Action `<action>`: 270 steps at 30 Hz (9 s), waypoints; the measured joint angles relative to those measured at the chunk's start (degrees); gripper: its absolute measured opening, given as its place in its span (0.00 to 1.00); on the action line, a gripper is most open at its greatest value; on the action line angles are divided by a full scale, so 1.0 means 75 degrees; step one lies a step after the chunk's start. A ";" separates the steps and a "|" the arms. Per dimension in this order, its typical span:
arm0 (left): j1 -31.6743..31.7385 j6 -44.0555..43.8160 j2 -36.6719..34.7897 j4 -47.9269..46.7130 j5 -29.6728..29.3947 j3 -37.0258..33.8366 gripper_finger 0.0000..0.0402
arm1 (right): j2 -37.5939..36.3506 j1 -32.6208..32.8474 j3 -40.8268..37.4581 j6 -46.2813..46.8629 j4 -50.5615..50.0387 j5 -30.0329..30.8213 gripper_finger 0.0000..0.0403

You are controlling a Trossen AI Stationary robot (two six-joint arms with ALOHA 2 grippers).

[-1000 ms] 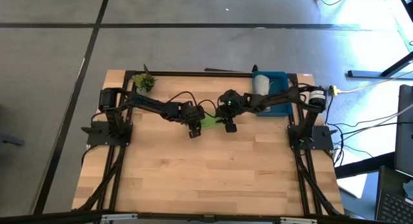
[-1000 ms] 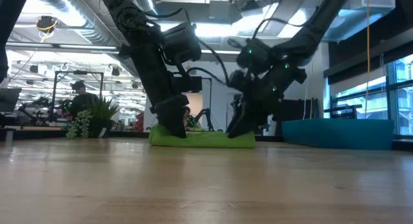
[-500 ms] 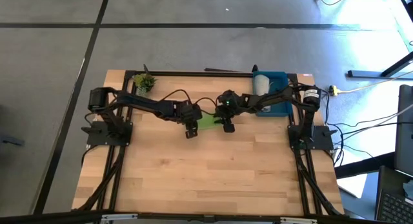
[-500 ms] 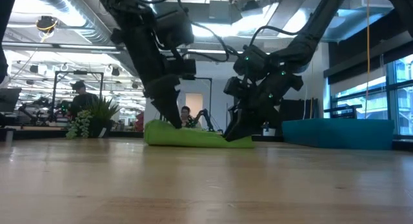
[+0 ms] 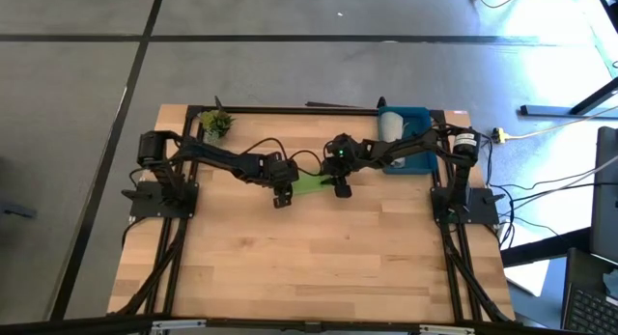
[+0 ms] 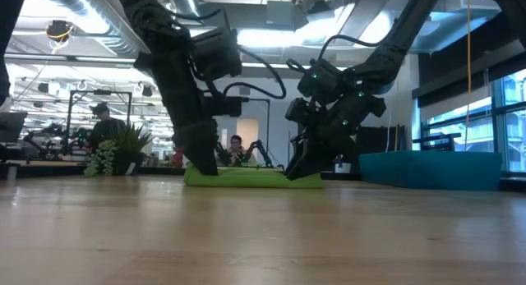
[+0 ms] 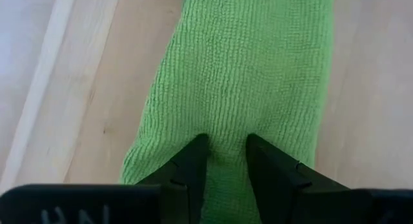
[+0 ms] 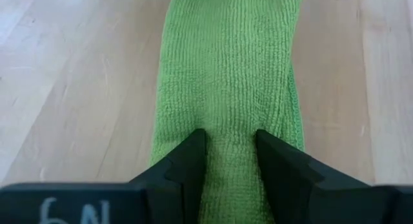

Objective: Roll microfiber towels into tight, uniform cylinder then place into a basket
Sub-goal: Roll the green towel, then put the green towel into the blue bin

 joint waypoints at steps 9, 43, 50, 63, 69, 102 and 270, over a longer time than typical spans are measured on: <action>0.0000 -0.0067 0.0203 0.0033 -0.0006 -0.0074 0.26 | -0.0177 0.0009 0.0246 -0.0026 -0.0341 0.0046 0.35; -0.0328 -0.0001 0.0238 0.0164 -0.0648 -0.0112 0.26 | -0.1798 0.2191 0.0361 0.0135 -0.1373 0.1321 0.35; -0.0365 -0.0021 0.0241 0.0266 -0.0793 -0.0112 0.26 | -0.1798 0.2188 0.0367 0.0131 -0.1370 0.1323 0.35; 0.0718 -0.0991 0.0238 0.0510 0.1013 -0.0100 0.26 | -0.1798 0.2184 0.0370 0.0157 -0.1367 0.1323 0.35; 0.0899 -0.0962 0.0235 0.0461 0.1343 -0.0095 0.26 | -0.1798 0.2183 0.0370 0.0169 -0.1364 0.1323 0.35; 0.0841 -0.1084 0.0209 0.0386 0.1396 -0.0056 0.26 | -0.1795 0.2162 0.0373 0.0265 -0.1619 0.2013 0.35; -0.0555 -0.0943 -0.3069 -0.1027 0.0480 0.0180 0.29 | -0.0706 0.1055 0.0306 0.3401 -0.1550 0.0674 0.06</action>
